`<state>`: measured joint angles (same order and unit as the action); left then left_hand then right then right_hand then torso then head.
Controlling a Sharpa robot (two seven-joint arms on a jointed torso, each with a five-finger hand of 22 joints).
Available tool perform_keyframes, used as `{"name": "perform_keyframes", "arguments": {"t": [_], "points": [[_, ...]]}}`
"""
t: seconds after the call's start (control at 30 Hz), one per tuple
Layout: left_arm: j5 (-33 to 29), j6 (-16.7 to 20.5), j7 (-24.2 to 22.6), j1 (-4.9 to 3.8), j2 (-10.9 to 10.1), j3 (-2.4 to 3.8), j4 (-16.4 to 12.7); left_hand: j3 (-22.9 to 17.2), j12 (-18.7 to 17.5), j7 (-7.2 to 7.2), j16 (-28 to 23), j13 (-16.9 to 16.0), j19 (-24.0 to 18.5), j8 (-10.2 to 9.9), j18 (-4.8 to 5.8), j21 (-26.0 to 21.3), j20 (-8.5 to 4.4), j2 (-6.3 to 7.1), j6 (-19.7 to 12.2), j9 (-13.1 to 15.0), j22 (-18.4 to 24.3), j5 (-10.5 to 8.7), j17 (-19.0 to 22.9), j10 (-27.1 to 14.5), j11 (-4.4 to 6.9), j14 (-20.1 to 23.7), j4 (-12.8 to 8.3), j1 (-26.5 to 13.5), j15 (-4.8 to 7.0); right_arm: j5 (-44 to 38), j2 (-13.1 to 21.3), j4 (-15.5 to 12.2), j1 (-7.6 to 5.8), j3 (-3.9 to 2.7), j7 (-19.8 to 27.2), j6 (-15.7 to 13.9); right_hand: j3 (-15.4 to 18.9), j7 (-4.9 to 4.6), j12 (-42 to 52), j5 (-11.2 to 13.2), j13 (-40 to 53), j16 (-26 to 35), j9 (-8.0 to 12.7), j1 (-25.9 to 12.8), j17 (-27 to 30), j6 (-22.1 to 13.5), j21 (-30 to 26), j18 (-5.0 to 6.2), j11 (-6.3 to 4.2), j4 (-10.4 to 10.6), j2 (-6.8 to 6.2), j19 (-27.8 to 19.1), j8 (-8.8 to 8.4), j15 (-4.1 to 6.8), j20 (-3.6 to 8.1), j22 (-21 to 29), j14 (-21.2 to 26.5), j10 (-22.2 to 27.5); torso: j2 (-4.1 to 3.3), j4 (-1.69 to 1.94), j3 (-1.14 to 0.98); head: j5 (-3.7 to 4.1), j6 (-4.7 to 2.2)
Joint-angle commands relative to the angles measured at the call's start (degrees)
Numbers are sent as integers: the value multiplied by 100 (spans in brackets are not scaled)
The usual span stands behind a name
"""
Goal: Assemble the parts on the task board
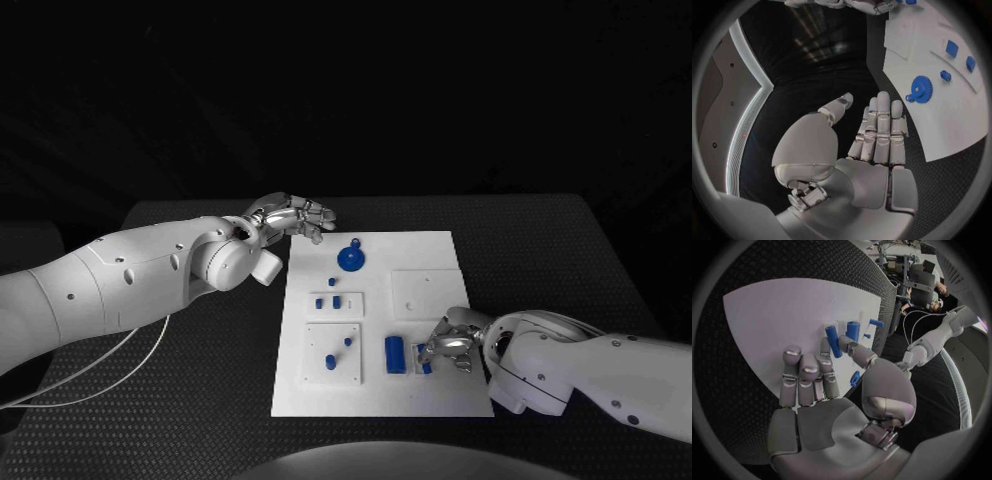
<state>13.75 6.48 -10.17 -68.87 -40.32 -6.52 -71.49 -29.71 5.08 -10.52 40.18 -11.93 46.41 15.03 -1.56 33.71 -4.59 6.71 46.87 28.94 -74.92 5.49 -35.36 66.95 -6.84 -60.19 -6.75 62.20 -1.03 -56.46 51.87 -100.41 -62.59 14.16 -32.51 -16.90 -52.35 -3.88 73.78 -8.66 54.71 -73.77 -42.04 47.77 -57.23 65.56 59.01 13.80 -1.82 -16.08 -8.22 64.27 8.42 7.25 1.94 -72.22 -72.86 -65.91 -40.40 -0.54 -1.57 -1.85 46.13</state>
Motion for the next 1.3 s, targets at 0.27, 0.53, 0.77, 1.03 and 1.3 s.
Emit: {"name": "perform_keyframes", "arguments": {"t": [0.27,0.53,0.77,1.03,1.3], "points": [[14,-80,-30,-4,11,3,-16,19,14,-10,-25,-6,22,21,-52,-38,2,-28,9,-10,-57,8,-10,23,-1,-42,-6,-14,-2,-13,-56,73,22,1,22,118,212,-27,-72,443,65,65,83,-56,-51,1,-54,120,-29,274,-311,68,67,53,32,31,-20,-32,0,0,-2,-8,1],[14,-86,-29,-4,16,3,-17,20,14,-11,-27,-5,23,21,-52,-40,2,-28,7,-10,-58,8,-11,23,-2,-42,-5,-15,-2,-11,-77,70,34,1,16,266,317,-35,-98,542,100,91,129,-106,-79,-26,-68,120,-23,438,-542,60,79,51,39,37,-11,-12,0,-3,-1,-12,7],[14,-90,-29,-4,19,3,-18,20,13,-11,-28,-5,23,21,-51,-42,1,-28,6,-11,-59,8,-13,22,-2,-42,-5,-16,-2,-11,-81,50,41,1,30,305,329,-34,-99,547,105,93,134,-96,-83,-27,-69,120,-24,447,-537,58,83,50,41,37,-9,-10,3,-1,-1,-13,15],[14,-101,-22,-4,19,3,-18,20,13,-11,-29,-5,23,21,-51,-43,1,-28,6,-12,-60,8,-14,21,-2,-42,-5,-16,-2,-11,-72,36,45,1,54,334,322,-22,-102,478,144,103,158,101,-115,-2,-67,120,-41,280,-156,20,129,55,49,20,-6,-17,2,-4,-1,-14,16],[14,-103,-19,-4,21,3,-16,21,12,-12,-31,-4,24,22,-51,-45,1,-29,4,-13,-62,7,-16,20,-3,-42,-4,-19,-3,-11,-79,26,48,1,88,323,254,-8,-131,464,175,125,210,98,-145,31,-64,120,-47,90,114,-7,179,52,3,3,-5,-34,1,-1,-2,-19,11]]}}
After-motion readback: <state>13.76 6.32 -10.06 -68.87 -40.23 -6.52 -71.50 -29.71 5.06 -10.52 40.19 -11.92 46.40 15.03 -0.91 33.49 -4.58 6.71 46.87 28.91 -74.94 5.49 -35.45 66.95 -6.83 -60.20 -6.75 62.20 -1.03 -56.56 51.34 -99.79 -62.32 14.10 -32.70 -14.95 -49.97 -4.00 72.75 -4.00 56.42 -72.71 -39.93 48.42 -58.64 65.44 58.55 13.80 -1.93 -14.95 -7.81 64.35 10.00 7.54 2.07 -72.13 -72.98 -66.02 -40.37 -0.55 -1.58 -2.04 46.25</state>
